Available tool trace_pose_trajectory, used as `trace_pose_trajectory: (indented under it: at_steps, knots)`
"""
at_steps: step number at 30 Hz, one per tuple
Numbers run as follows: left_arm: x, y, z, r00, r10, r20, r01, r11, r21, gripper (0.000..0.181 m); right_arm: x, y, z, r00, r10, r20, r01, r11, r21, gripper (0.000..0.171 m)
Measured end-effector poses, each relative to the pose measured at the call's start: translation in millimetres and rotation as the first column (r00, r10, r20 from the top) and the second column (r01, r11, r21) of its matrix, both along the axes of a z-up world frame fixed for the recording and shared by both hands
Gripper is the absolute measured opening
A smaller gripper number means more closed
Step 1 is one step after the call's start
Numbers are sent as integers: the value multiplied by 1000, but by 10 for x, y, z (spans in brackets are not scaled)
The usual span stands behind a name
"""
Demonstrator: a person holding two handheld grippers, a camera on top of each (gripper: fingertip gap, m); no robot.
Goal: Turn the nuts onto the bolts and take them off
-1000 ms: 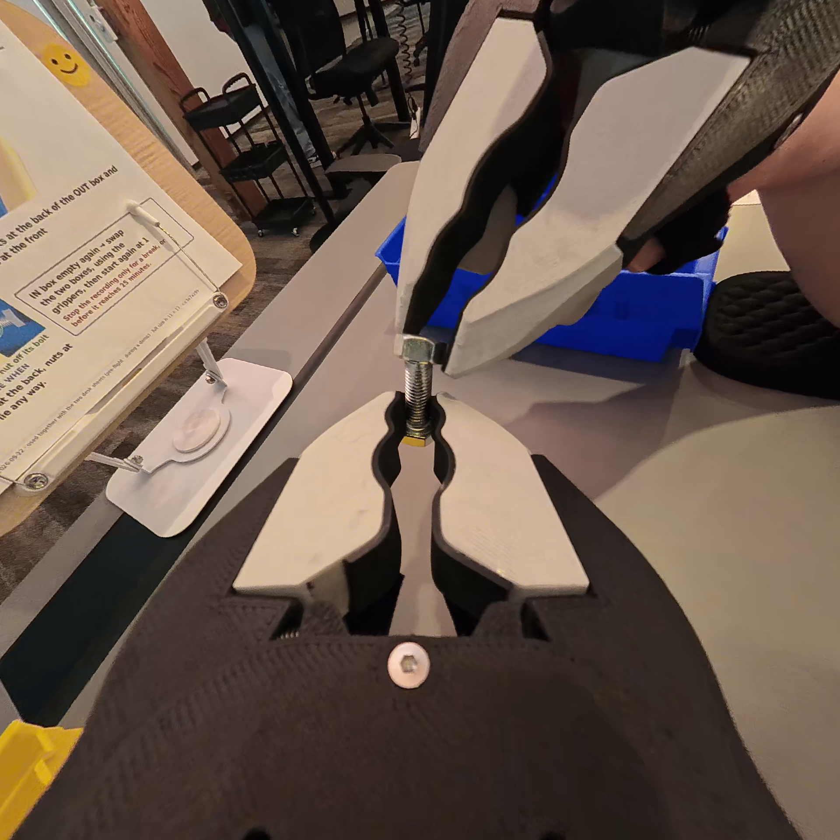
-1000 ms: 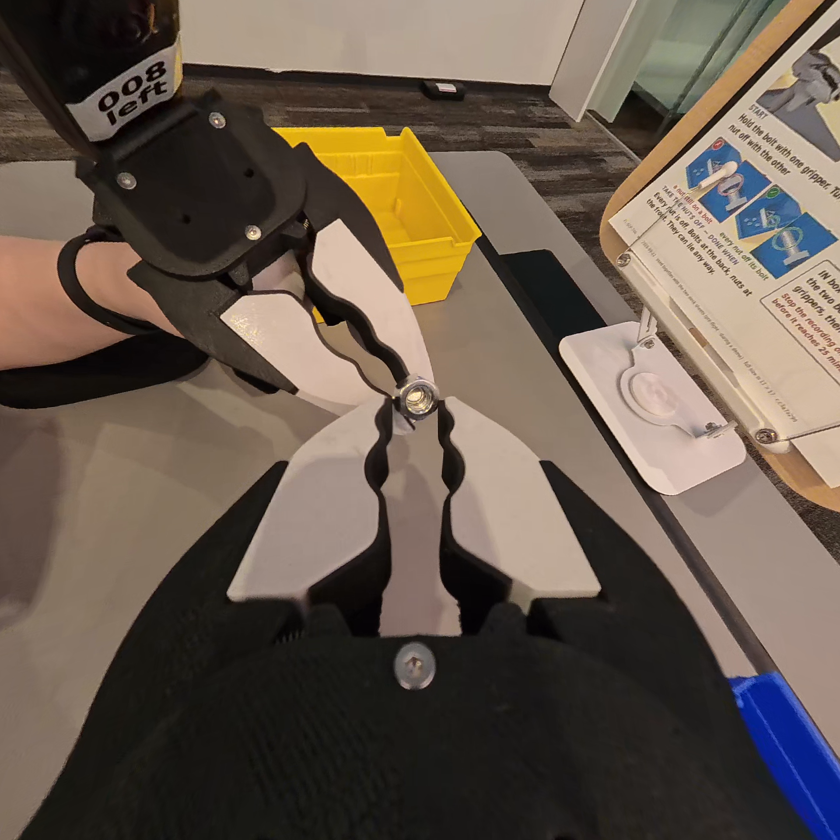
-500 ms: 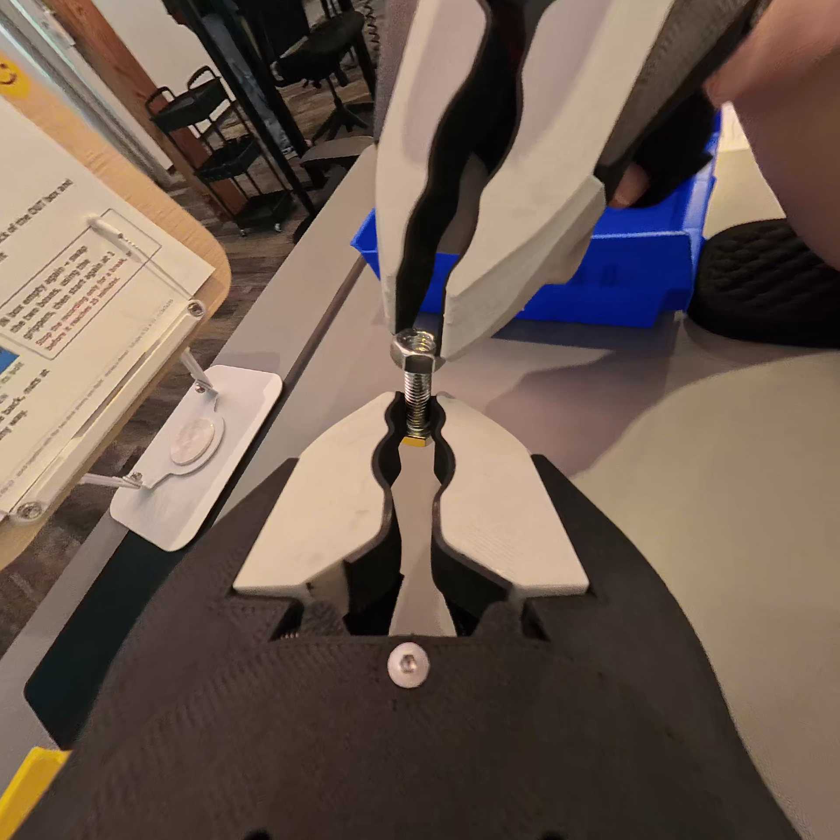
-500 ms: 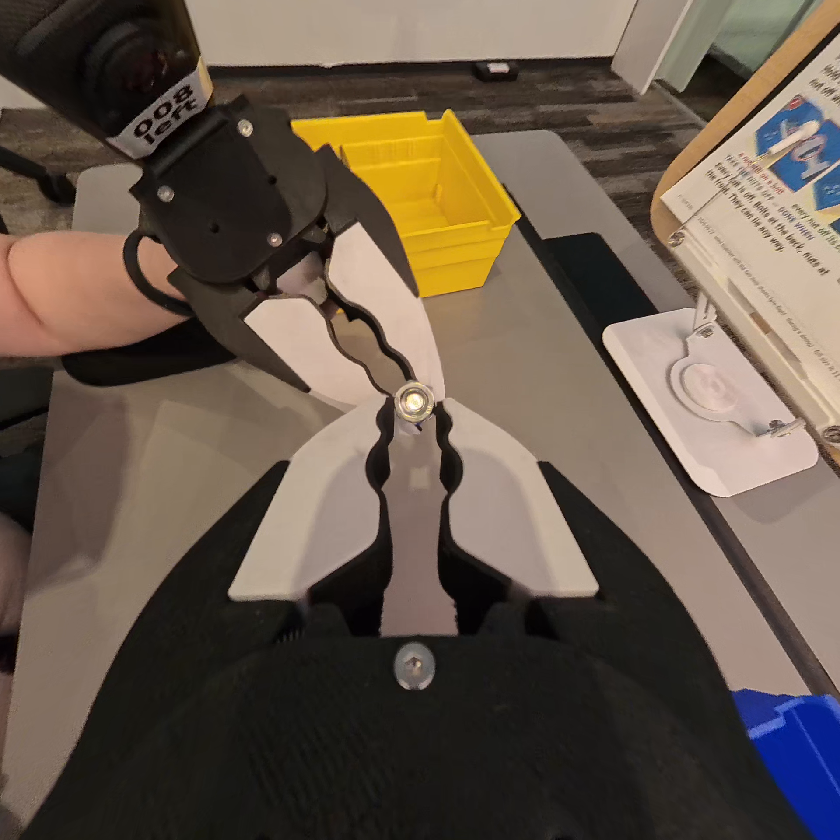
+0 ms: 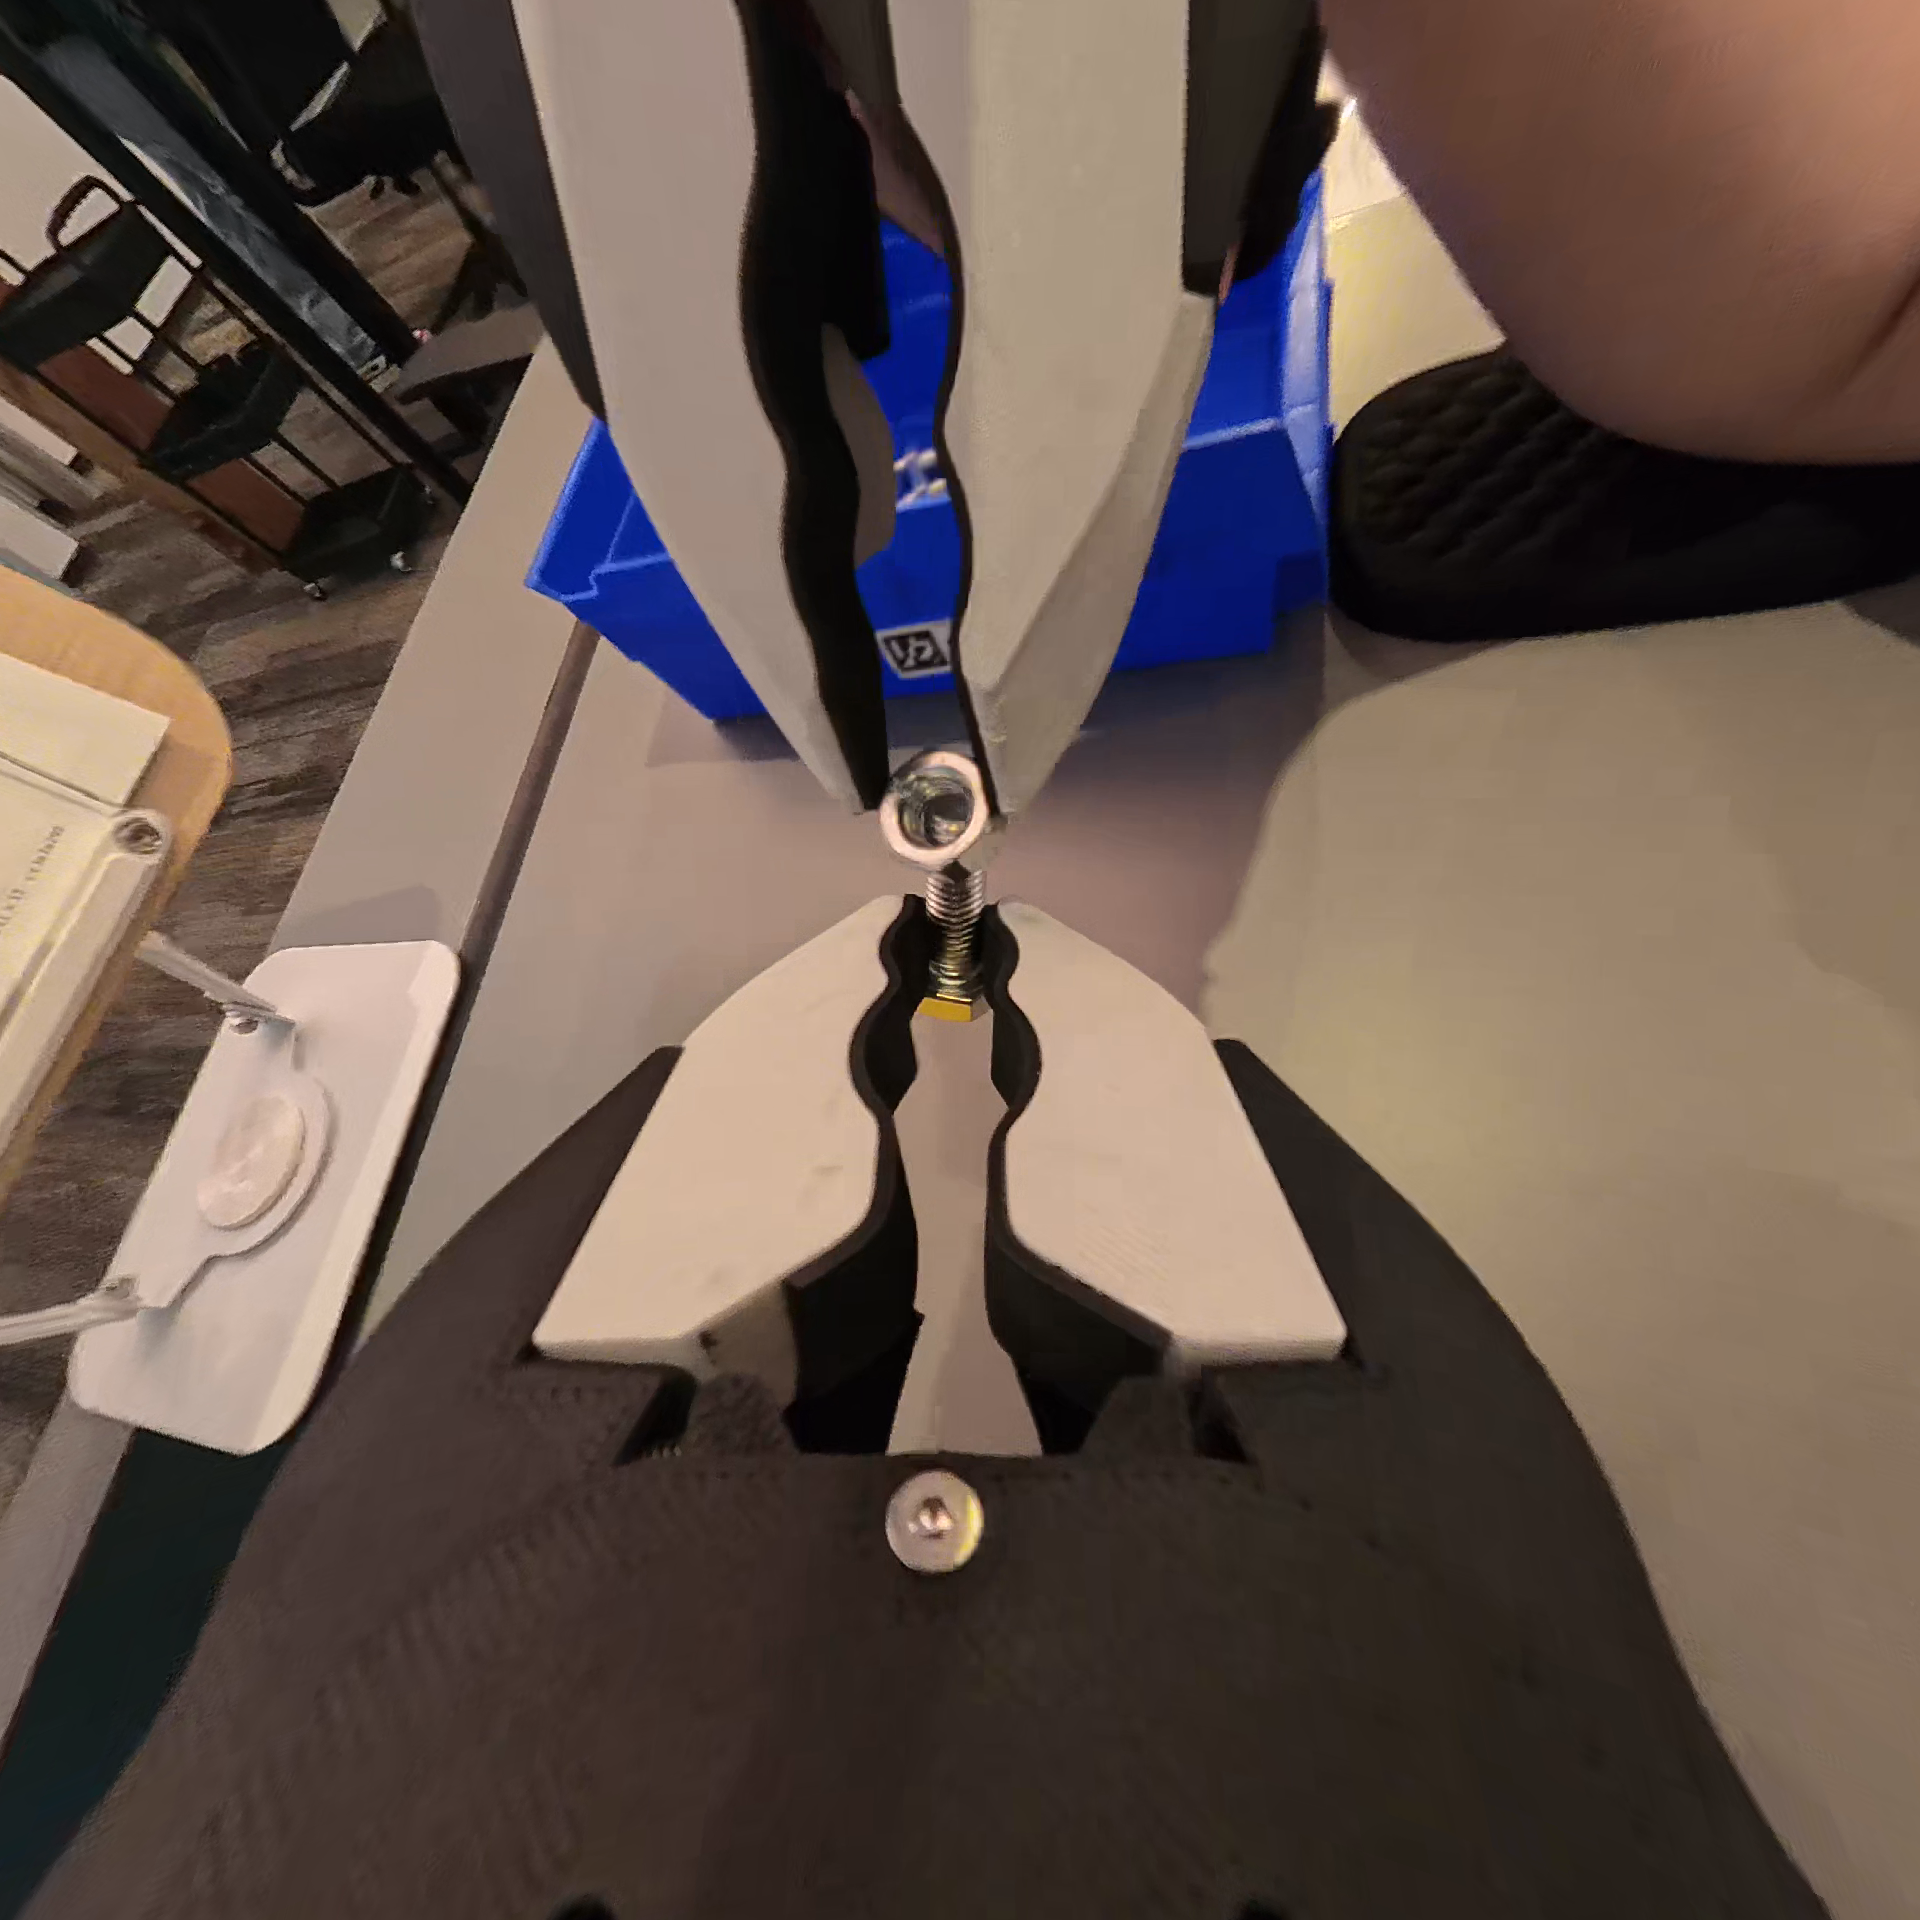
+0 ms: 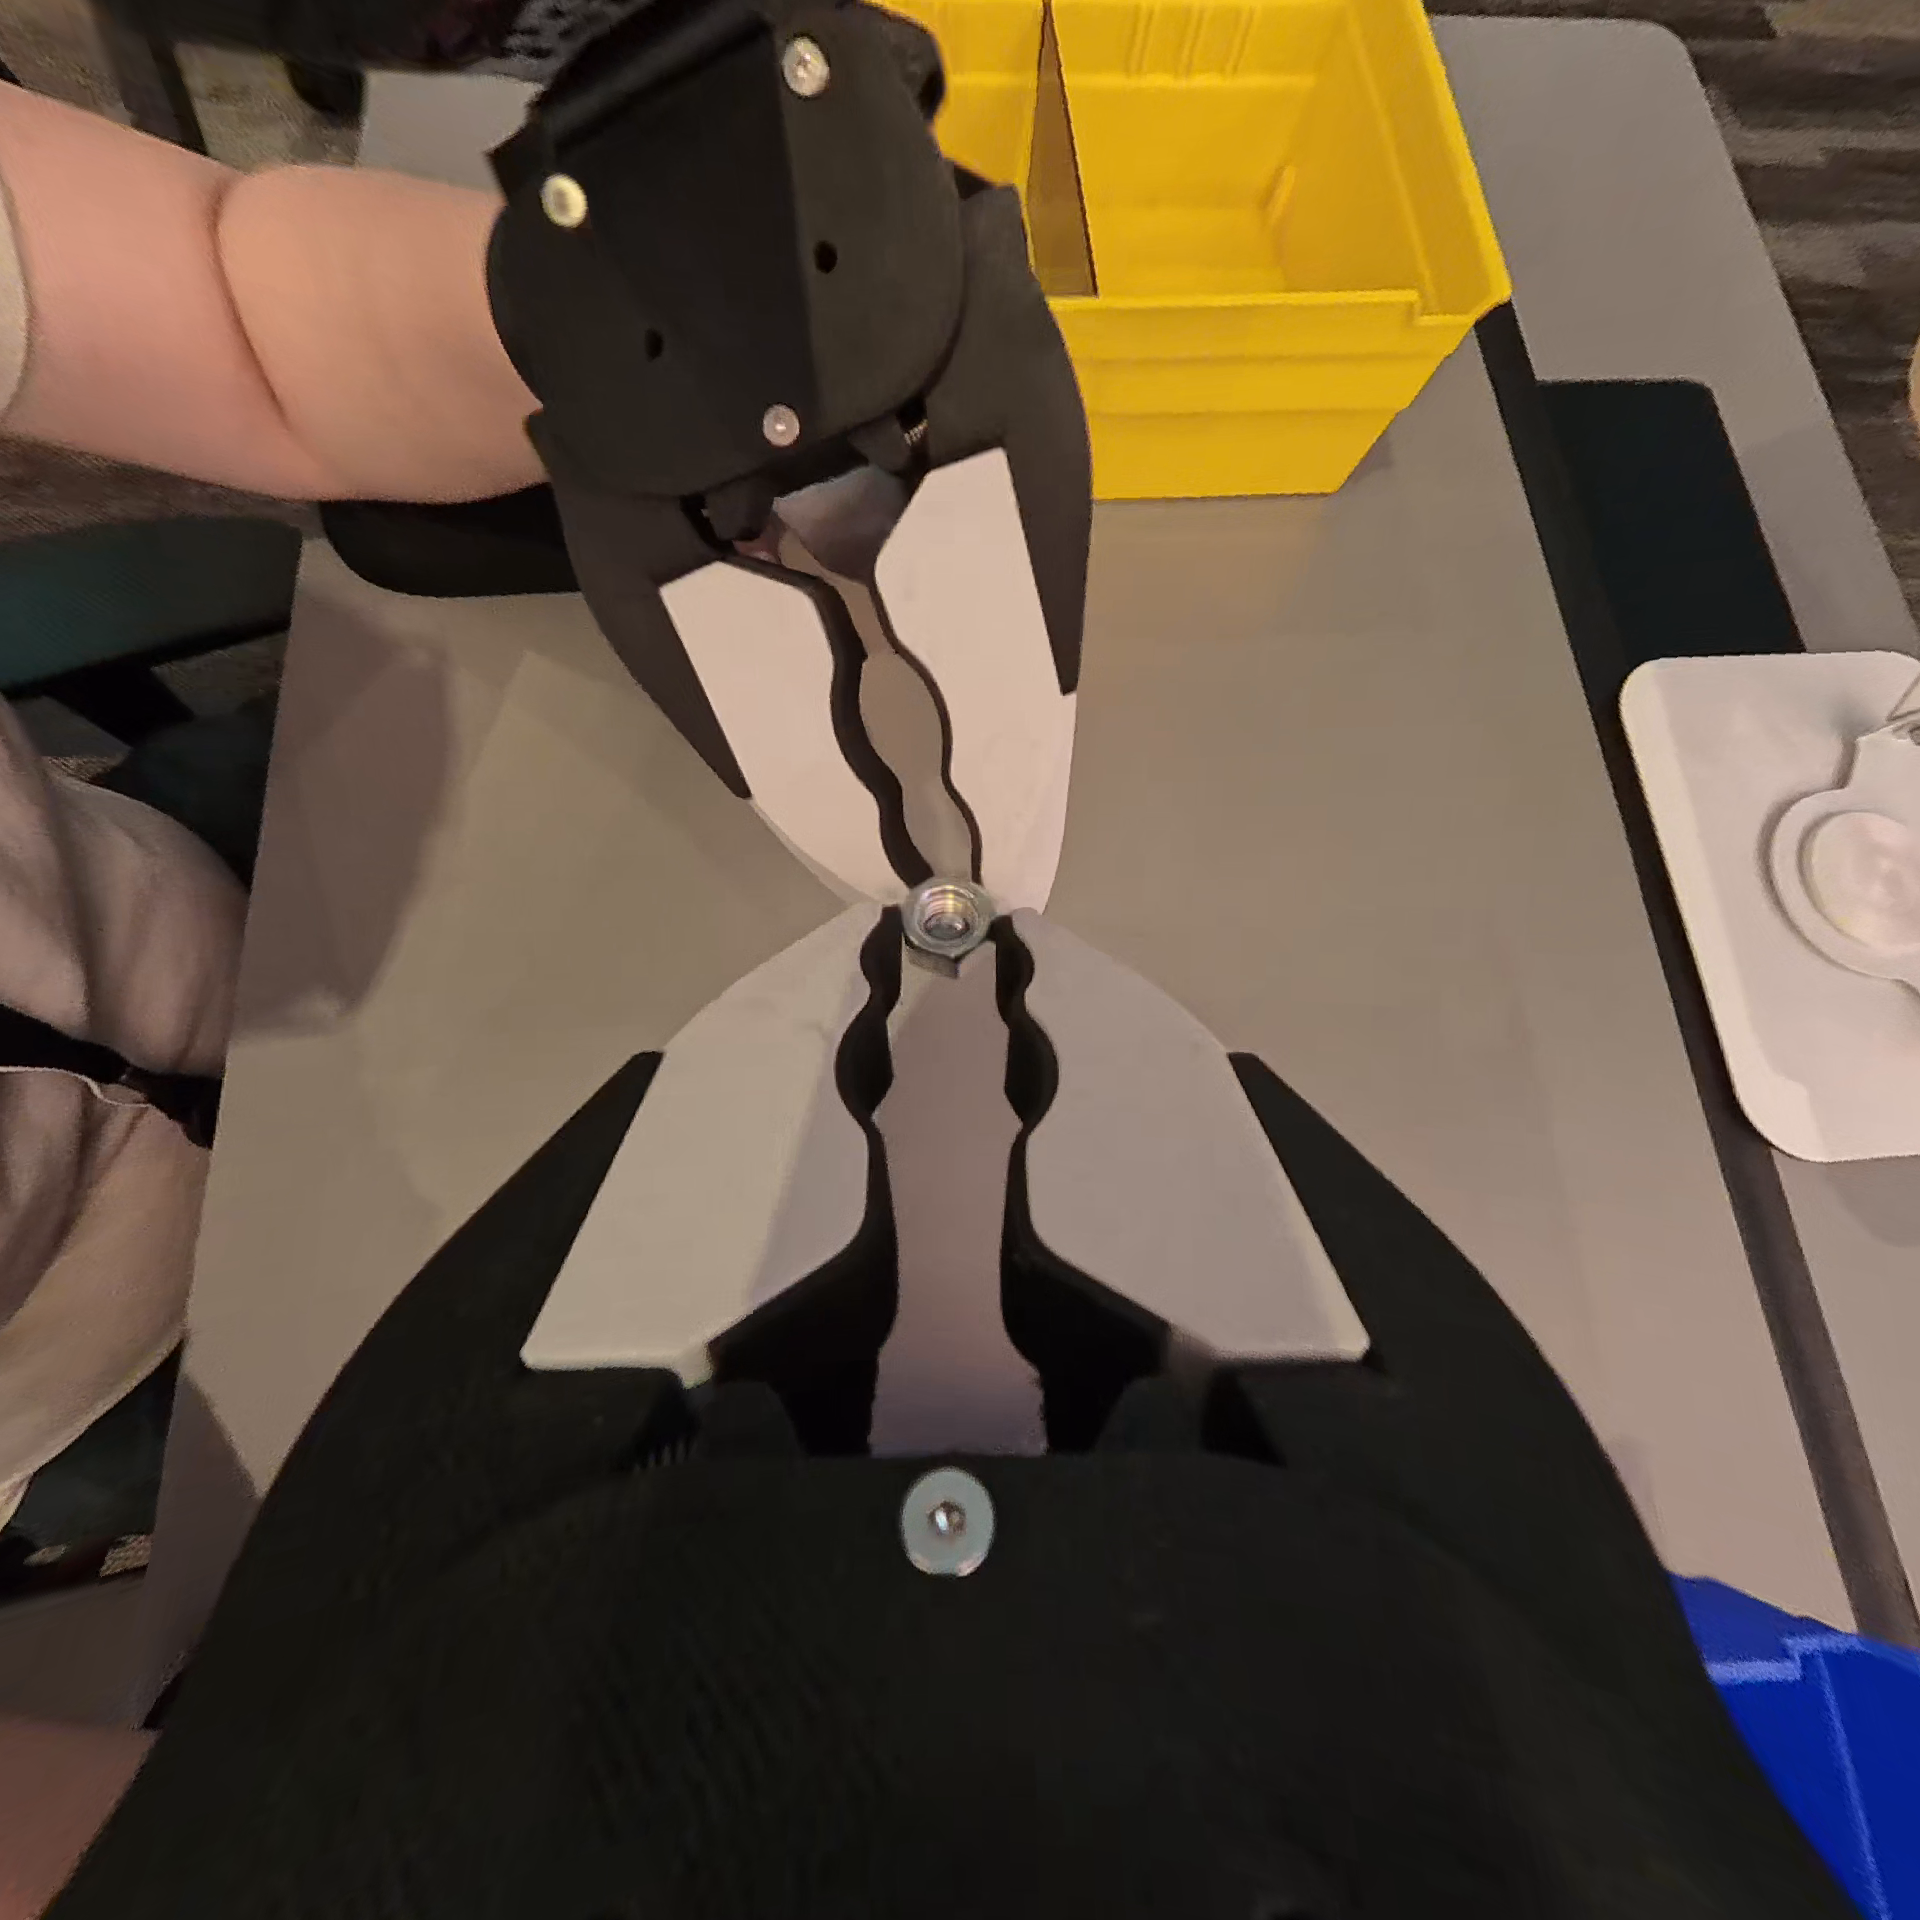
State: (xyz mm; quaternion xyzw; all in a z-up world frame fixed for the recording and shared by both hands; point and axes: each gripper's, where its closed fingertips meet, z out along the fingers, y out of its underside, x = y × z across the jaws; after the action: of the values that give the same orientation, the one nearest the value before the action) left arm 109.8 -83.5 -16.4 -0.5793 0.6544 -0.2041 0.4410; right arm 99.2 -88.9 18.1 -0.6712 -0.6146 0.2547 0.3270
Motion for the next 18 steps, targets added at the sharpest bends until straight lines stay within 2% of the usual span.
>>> trace_pose_trajectory:
  at_steps: [3,7,10,13,16,18]
  knots:
    - [21,-68,106,996,-31,78,37,996,-80,9,-24,-43,114,998,35,-53,-33,999,34,18]
    - [23,-112,263,985,-45,169,65,991,-116,10,-50,-68,287,991,46,-129,-37,997,70,18]
    - [11,-115,444,960,-33,278,78,985,-154,9,-86,-53,529,962,45,-269,-21,996,92,18]
    - [-7,-128,622,916,-3,402,124,953,-277,10,-114,-5,784,896,13,-444,7,999,44,18]
    - [-34,-115,718,879,34,476,176,904,-390,9,-121,28,766,891,-6,-454,9,1000,3,18]
    - [-58,-58,705,880,63,472,155,899,-410,10,-120,73,743,895,-28,-444,37,999,11,18]
